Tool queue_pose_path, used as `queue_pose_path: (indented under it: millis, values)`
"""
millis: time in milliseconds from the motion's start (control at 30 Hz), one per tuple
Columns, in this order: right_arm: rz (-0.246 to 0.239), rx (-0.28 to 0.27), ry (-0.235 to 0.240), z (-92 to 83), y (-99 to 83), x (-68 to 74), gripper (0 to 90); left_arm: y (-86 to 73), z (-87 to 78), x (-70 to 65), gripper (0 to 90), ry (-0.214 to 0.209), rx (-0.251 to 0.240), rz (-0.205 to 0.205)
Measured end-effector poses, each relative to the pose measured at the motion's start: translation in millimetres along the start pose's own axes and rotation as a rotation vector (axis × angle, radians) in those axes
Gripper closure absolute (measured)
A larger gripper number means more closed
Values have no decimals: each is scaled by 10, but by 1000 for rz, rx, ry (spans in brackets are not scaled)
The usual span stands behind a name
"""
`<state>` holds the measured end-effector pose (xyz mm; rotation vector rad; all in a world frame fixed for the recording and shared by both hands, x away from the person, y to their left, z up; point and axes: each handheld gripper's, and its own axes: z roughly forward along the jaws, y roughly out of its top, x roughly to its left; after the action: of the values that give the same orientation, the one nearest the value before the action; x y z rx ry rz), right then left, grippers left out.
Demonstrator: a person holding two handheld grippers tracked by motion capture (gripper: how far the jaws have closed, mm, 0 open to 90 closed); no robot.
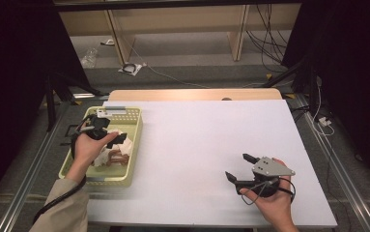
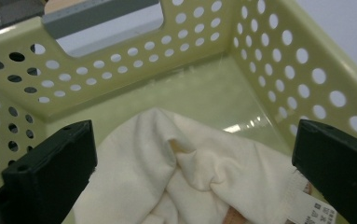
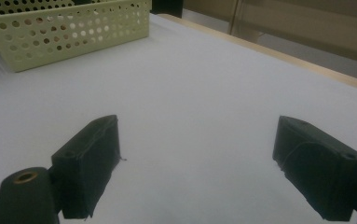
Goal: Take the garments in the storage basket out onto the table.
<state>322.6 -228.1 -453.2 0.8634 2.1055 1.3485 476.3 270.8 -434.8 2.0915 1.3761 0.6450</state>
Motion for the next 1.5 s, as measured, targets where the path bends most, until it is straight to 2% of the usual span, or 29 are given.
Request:
queue_pose_path:
  millis: [167, 267, 400, 533, 933, 1167, 1300, 1400, 1500]
  values:
    - [2, -1, 1, 0, -2, 0, 160, -53, 154, 6, 0, 6, 78, -3]
    - [3, 1, 2, 1, -3, -1, 160, -72, 200, 9, 0, 7, 97, -4]
    - [-3, 3, 2, -1, 0, 2, 160, -118, 278, 16, 0, 17, 157, -7]
    - [-1, 5, 3, 2, -1, 3, 160, -151, 321, 19, 0, 19, 182, -12]
    - [-3, 6, 6, 4, -2, 5, 160, -207, 431, 46, 0, -24, 213, -52]
    - [-2, 7, 7, 9, -2, 7, 160, -223, 474, 88, 5, -64, 216, -102]
    - [-1, 5, 7, 11, -3, 10, 161, -222, 482, 89, 7, -68, 218, -104]
    - [-1, 7, 6, 10, -1, 10, 161, -214, 482, 85, 29, -65, 225, -108]
    - [-6, 13, 4, 3, 2, 11, 161, -173, 453, 50, 119, -52, 241, -107]
